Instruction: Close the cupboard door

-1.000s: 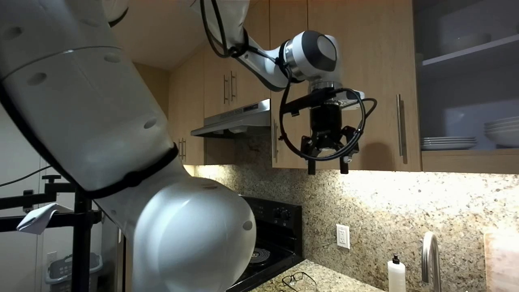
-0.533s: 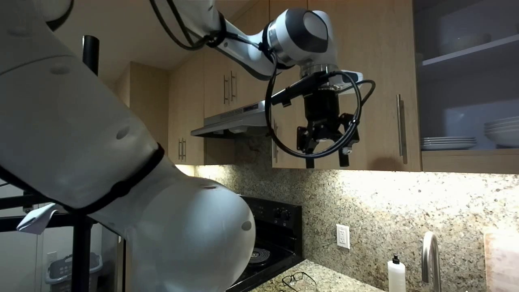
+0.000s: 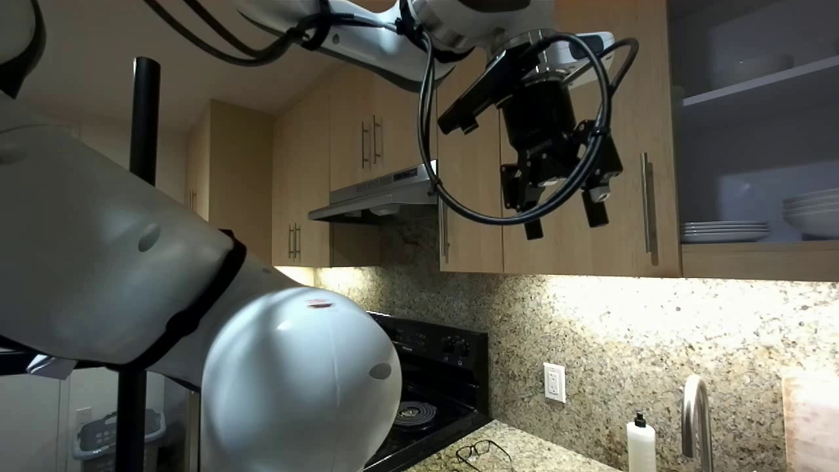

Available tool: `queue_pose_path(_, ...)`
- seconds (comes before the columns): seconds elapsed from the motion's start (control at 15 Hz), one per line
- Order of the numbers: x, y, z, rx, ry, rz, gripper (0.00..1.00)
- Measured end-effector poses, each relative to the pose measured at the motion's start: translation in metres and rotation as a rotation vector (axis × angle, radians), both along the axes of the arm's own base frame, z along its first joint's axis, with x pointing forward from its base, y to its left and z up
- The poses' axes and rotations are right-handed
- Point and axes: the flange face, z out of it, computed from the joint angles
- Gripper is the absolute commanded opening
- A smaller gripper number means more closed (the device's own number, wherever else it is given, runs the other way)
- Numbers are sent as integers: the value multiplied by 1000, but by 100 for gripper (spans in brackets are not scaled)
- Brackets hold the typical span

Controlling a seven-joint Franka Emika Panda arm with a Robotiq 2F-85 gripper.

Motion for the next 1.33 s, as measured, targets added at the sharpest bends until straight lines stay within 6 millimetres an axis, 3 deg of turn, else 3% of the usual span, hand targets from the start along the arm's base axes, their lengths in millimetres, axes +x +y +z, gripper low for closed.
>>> queue_pose_path(0.13,-14,-20,8,8,-36,-52,100)
queue_pose_path(0.2,-21,-30,12,20,-56,-79,75)
queue_pose_path(0.33,-35,-50,20,45,-97,-131,68)
queue_pose_path(0.4,-41,-60,24,57,-119,-157,85)
queue_pose_path(0.6,-55,-79,31,83,-166,-202,69)
queue_pose_path(0.93,-56,-79,31,84,-170,-203,69)
queue_pose_path(1.0,-56,-79,31,84,-170,-203,44)
queue_pose_path(1.07,-56,-79,31,84,-170,-203,43)
queue_pose_path(1.33,-59,-84,32,88,-177,-218,17)
